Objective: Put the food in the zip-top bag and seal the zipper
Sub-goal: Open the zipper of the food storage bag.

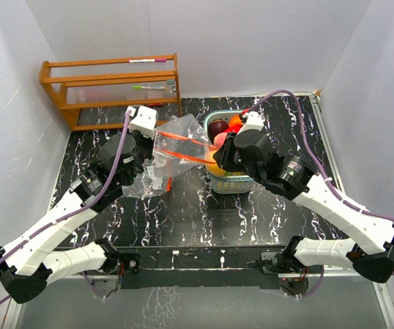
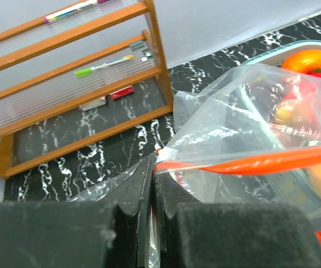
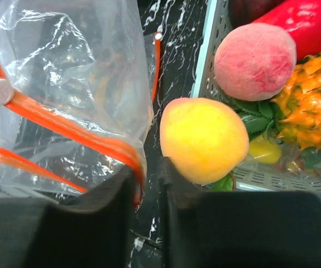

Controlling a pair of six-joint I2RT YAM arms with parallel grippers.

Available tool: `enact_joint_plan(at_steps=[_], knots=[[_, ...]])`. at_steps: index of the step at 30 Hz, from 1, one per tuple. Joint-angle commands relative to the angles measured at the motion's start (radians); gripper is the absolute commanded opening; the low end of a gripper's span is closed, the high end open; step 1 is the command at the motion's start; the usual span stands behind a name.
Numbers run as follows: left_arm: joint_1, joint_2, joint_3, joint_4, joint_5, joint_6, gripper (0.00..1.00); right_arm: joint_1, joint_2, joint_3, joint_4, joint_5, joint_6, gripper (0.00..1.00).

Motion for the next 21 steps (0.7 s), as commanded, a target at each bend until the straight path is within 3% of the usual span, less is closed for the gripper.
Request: enact_joint_plan(at_steps=[1, 3, 7, 8, 13, 21], knots=[[0.024, -0.034, 0.053, 0.017, -0.151, 0.051, 0.0, -0.013, -0.034, -0.013, 0.064, -0.045, -0.125, 0.35], [0.024, -0.028, 0.059, 0.008, -0.15, 0.052, 0.0, -0.012, -0.022, 0.009, 0.09, -0.092, -0.164, 0.57], [0.024, -0.031, 0.041, 0.008, -0.178, 0.078, 0.0, -0.013, -0.016, 0.047, 0.045, -0.071, -0.19, 0.94], [0.024, -0.036, 0.03, 0.012, -0.191, 0.091, 0.0, -0.012, -0.025, 0.042, 0.041, -0.062, -0.191, 0.98], [0.024, -0.031, -0.028, 0.003, -0.236, 0.102, 0.0, -0.013, -0.032, 0.005, -0.03, 0.007, -0.159, 0.98], [0.024, -0.02, -0.112, -0.024, -0.165, -0.008, 0.0, -0.014, 0.072, -0.004, -0.04, 0.054, -0.105, 0.98]])
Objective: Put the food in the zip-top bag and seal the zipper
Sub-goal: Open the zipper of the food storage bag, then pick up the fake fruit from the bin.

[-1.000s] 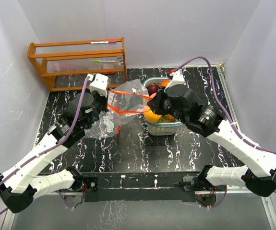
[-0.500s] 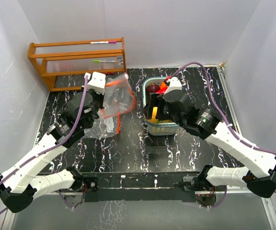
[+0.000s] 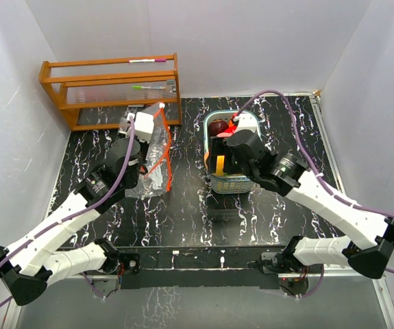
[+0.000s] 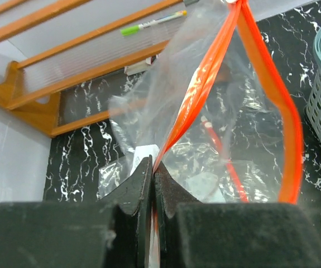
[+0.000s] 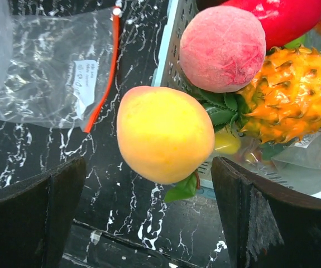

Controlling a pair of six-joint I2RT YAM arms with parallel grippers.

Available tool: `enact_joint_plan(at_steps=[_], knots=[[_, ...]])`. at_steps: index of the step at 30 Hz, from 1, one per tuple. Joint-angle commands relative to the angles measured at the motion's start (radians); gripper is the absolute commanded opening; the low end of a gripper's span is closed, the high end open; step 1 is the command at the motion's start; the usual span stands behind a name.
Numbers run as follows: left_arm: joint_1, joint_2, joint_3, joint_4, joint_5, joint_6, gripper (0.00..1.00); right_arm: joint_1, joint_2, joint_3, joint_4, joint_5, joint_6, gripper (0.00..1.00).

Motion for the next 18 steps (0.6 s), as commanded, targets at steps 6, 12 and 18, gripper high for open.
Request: enact_joint_plan(at_steps=[6, 12, 18], knots=[[0.003, 0.003, -0.08, 0.0, 0.07, -0.087, 0.0, -0.007, 0.098, -0.005, 0.047, 0.087, 0.041, 0.98], [0.003, -0.009, -0.096, 0.009, 0.114, -0.095, 0.0, -0.01, 0.13, -0.032, 0.058, 0.136, 0.065, 0.98], [0.003, -0.015, -0.101, 0.008, 0.153, -0.104, 0.0, -0.018, 0.149, -0.081, 0.072, 0.195, 0.118, 0.98]])
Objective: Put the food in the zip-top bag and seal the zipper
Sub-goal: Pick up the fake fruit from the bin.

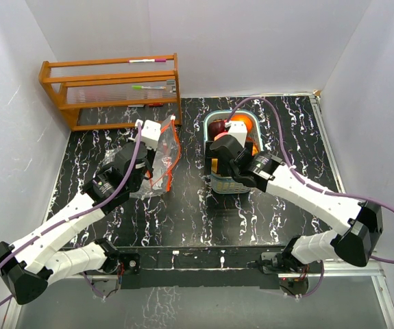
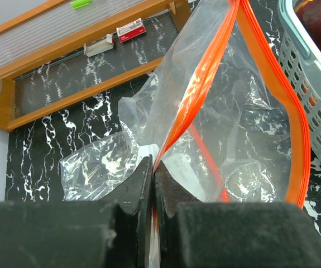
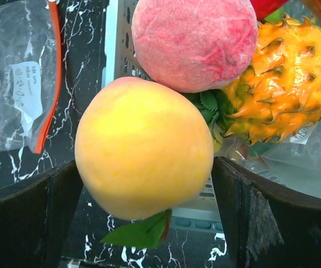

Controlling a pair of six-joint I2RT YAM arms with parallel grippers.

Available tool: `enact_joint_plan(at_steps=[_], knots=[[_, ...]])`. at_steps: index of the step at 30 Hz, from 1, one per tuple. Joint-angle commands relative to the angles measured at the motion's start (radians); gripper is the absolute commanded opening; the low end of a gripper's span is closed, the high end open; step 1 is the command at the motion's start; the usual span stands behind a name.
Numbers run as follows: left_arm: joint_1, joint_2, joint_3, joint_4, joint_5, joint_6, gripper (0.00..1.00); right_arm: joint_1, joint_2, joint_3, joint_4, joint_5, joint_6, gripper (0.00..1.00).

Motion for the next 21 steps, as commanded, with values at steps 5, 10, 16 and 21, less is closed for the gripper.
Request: enact_joint_plan(at_steps=[5, 10, 16, 21], knots=[[0.003, -0.035, -0.013, 0.024, 0.041, -0.014, 0.0, -0.008, -0.029, -0.074, 0.166, 0.101, 0.021, 0.98], [0.003, -0.032, -0.01, 0.023, 0.042, -0.01, 0.0, -0.008, -0.052, -0.096, 0.224, 0.119, -0.011, 0.91], [0.003, -0.023, -0.01, 0.021, 0.049, -0.013, 0.0, -0.009, -0.092, -0.094, 0.233, 0.075, -0.038, 0.54], [0.003, -0.009, -0.006, 0.018, 0.065, -0.022, 0.0, -0.008, -0.154, -0.053, 0.26, -0.09, -0.088, 0.46]])
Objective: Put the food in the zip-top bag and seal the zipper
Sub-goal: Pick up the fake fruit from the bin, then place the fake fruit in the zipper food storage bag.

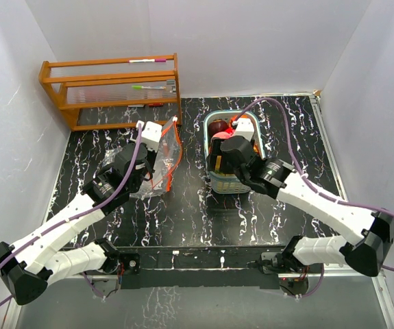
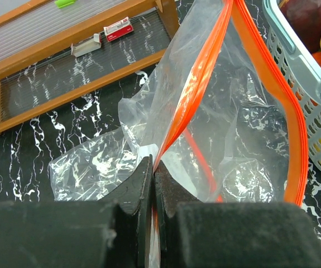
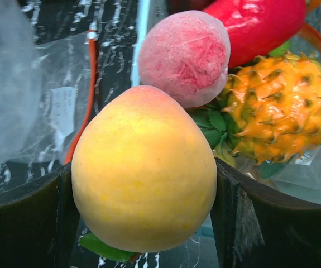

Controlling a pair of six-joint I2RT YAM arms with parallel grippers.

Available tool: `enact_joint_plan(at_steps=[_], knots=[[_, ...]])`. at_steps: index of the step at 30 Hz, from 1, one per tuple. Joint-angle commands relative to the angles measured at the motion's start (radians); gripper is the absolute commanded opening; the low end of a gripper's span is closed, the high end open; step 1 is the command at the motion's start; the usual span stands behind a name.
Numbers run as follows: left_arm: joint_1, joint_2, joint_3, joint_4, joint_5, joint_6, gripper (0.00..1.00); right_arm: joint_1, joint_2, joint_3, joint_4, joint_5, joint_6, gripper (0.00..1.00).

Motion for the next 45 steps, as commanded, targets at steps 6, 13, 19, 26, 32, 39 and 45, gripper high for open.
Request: enact_joint_plan(at_steps=[6, 13, 19, 26, 32, 39, 45], knots=[[0.003, 0.026, 0.036, -0.009, 0.042, -0.034, 0.0, 0.012, -0.065, 0.085, 0.299, -0.508, -0.129, 0.43], [0.003, 0.012, 0.066, -0.028, 0.103, -0.077, 0.0, 0.018, 0.015, 0.065, 0.578, -0.668, -0.107, 0.44], [0.003, -0.015, 0.069, -0.025, 0.202, -0.172, 0.0, 0.018, 0.094, 0.046, 0.697, -0.658, -0.061, 0.44], [0.003, -0.067, 0.097, -0.042, 0.256, -0.249, 0.0, 0.02, 0.118, -0.008, 0.696, -0.497, -0.048, 0.44], [0.004, -0.114, 0.139, -0.086, 0.271, -0.285, 0.0, 0.021, 0.135, 0.012, 0.564, -0.321, -0.053, 0.47], [0.003, -0.113, 0.103, -0.056, 0.348, -0.346, 0.0, 0.038, 0.217, 0.166, 0.417, -0.229, -0.068, 0.63], [0.003, -0.11, 0.005, 0.01, 0.369, -0.383, 0.0, 0.083, 0.249, 0.262, 0.314, -0.189, -0.093, 0.98]])
